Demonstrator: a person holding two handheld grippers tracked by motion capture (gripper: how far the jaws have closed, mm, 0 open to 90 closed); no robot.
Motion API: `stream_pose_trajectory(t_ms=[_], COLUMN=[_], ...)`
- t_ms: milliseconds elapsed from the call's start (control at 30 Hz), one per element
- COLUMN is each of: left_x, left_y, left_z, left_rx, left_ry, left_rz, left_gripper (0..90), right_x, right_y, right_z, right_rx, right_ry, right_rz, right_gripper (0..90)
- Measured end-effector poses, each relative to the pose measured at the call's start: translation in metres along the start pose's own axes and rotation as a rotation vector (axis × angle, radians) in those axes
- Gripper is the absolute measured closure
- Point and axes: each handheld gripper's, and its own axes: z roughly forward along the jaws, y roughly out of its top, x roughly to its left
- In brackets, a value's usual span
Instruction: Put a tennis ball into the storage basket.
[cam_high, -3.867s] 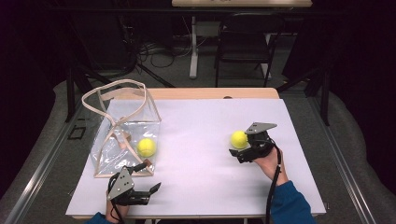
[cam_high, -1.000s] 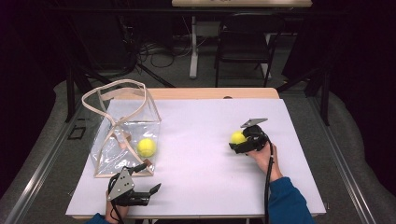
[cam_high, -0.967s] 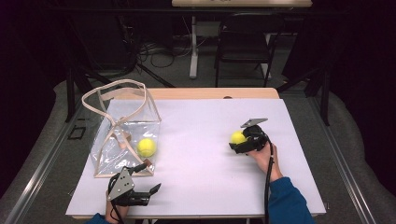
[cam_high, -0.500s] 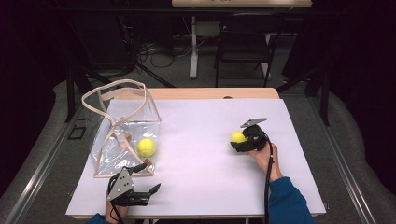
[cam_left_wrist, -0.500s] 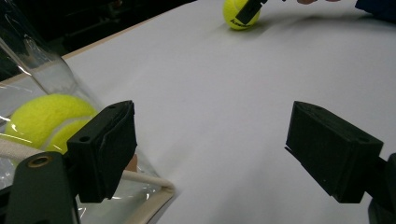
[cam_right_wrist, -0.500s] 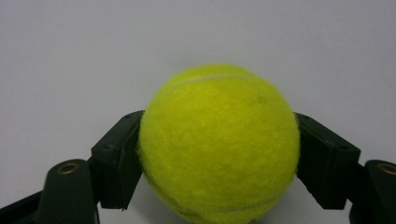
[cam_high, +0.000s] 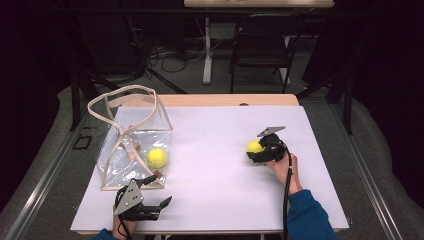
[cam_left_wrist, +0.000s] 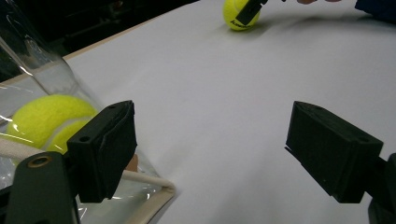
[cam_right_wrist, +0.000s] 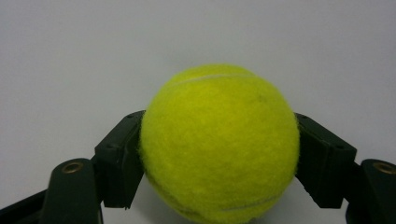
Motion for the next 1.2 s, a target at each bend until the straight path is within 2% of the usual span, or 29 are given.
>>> stream_pose_trajectory(t_ms=[1200], left_x=[0.0], left_y=[0.0], left_z=[-0.001], left_rx=[-0.003], left_ry=[0.004], left_rz=[0.0], left_gripper=[16.0], right_x=[0.009], right_y=[0.011], right_z=[-0.02], right_rx=[-0.025], right_ry=[-0.018], right_rz=[-0.049], right_gripper=[26.1])
